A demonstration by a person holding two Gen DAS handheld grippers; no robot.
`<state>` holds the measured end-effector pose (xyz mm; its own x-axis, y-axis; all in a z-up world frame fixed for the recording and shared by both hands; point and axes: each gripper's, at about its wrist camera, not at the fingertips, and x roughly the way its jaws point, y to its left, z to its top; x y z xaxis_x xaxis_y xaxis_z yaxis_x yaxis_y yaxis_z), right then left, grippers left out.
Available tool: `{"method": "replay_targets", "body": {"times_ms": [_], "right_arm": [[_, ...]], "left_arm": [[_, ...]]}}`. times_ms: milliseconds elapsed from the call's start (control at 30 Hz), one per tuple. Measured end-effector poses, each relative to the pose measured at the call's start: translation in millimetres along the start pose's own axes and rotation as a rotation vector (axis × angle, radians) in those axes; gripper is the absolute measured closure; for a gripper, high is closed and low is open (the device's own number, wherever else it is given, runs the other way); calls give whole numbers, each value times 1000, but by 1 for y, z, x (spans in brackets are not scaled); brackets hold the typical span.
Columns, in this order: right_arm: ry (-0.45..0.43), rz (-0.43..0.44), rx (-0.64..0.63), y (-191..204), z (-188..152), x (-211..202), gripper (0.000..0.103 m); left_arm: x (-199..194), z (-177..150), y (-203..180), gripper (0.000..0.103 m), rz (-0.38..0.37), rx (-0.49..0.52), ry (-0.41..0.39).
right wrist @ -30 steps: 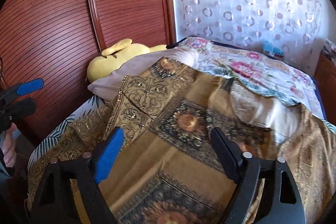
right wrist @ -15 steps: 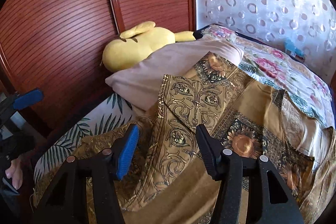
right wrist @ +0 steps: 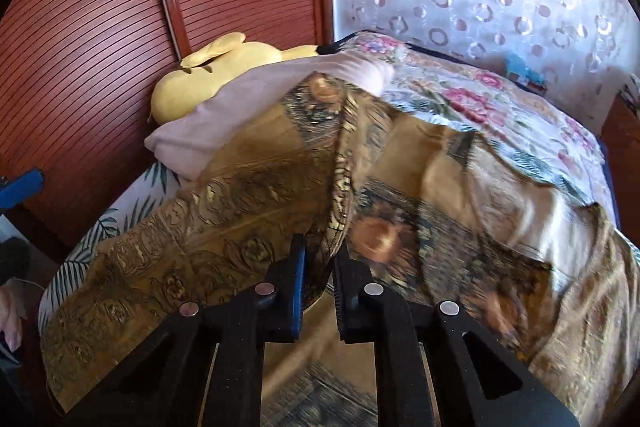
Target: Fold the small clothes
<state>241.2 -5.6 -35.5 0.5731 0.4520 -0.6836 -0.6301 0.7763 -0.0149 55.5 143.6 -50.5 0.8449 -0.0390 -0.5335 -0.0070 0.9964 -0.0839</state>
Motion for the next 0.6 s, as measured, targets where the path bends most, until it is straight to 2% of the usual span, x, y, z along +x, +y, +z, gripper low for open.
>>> {"method": "replay_targets", "body": {"times_ms": [33, 100, 167, 200, 267, 400, 600], "right_arm": [[0, -4, 6, -1, -3, -3, 87], [-12, 13, 13, -5, -9, -12, 72], [-30, 12, 17, -12, -14, -21, 67], [-35, 11, 19, -16, -19, -27, 59], [-49, 10, 35, -24, -28, -39, 52], [-38, -26, 60, -42, -59, -67, 51], [-17, -151, 133, -90, -123, -110, 51]], "left_arm": [[1, 0, -1, 21, -2, -3, 2], [4, 1, -2, 21, -4, -8, 9], [7, 1, -5, 21, -13, -7, 14], [8, 2, -5, 21, -16, -4, 16], [11, 3, -8, 21, -16, 6, 24], [18, 5, -13, 21, -14, 15, 42], [26, 2, -24, 21, -23, 22, 70]]}}
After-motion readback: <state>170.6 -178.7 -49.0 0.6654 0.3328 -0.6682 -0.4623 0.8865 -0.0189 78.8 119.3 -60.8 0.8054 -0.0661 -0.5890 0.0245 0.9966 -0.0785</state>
